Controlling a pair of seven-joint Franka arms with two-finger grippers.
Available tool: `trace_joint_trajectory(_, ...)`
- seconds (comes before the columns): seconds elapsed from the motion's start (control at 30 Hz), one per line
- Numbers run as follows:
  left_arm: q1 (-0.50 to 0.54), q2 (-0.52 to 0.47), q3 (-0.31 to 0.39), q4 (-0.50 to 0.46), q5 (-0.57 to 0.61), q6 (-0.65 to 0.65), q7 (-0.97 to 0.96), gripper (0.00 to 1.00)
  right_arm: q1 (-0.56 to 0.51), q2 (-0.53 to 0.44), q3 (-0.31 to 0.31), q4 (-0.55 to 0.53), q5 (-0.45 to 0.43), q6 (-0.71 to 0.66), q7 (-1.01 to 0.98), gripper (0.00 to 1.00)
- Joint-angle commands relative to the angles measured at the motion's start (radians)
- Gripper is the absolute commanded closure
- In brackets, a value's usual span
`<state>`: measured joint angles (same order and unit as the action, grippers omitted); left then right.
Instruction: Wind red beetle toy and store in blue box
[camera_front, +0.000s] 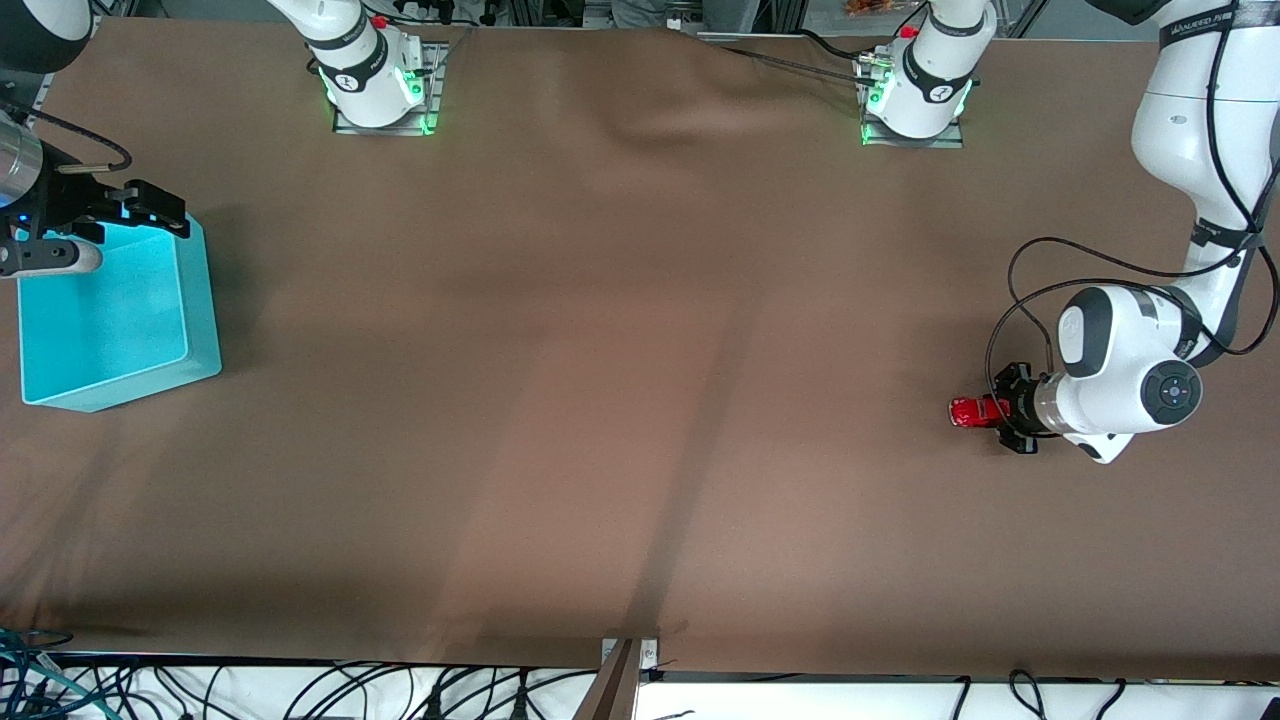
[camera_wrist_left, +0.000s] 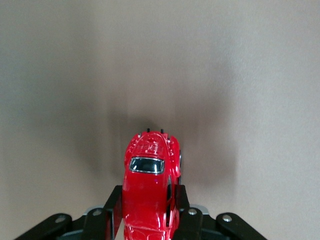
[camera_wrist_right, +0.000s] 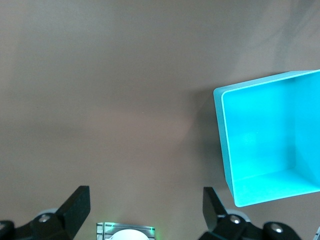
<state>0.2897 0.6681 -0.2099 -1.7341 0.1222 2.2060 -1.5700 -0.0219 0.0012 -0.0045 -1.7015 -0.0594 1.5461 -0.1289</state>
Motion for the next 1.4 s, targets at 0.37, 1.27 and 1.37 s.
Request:
trace_joint_trajectory(0.37,0.006,0.045,0.041,0.064,0.036,-0.002,0.06,1.0,0.003,-0.006,0.001,0.011,-0.014,-0.015,-0.012,0.0)
trace_joint_trajectory(1.27,0.016,0.08,0.107,0.068,0.034,0.005,0.169,1.0,0.003,-0.004,0.001,0.011,-0.014,-0.015,-0.011,0.0)
trace_joint_trajectory(1.37,0.02,0.085,0.107,0.088,0.034,0.005,0.171,1.0,0.003,-0.004,0.001,0.011,-0.014,-0.015,-0.011,0.0)
